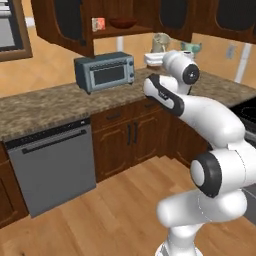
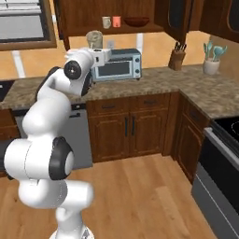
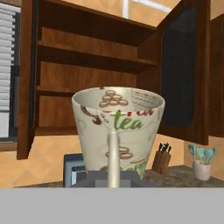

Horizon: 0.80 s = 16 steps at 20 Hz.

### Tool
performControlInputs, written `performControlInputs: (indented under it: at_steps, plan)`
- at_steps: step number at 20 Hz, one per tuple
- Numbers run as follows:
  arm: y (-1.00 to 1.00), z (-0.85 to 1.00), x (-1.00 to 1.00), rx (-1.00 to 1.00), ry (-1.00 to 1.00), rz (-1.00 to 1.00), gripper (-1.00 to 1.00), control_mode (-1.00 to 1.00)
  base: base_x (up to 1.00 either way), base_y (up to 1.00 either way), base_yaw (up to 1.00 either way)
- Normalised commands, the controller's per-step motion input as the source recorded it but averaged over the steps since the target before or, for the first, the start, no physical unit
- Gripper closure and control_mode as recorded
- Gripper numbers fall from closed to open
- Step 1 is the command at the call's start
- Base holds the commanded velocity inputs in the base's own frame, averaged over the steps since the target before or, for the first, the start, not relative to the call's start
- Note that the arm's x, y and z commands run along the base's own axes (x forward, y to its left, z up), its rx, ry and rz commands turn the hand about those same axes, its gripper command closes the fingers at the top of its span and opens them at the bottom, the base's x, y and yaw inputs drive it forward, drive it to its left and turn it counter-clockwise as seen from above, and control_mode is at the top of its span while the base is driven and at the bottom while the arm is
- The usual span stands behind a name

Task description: Gather all objects into one cabinet and sort the glasses and bowls to opposite sides.

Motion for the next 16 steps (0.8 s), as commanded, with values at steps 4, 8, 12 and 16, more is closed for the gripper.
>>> performControlInputs:
  at_steps: [4,8,12,16]
  plan:
    - [0.0,0.0,0.0,0.0,0.0,0.0,1.0,1.0,0.29,-0.98,0.34]
    - [0.0,0.0,0.0,0.0,0.0,0.0,1.0,1.0,0.15,-0.74,0.36]
    - [0.0,0.0,0.0,0.0,0.0,0.0,1.0,1.0,0.17,-0.18,0.32]
    - [0.0,0.0,0.0,0.0,0.0,0.0,1.0,1.0,0.67,0.0,0.24]
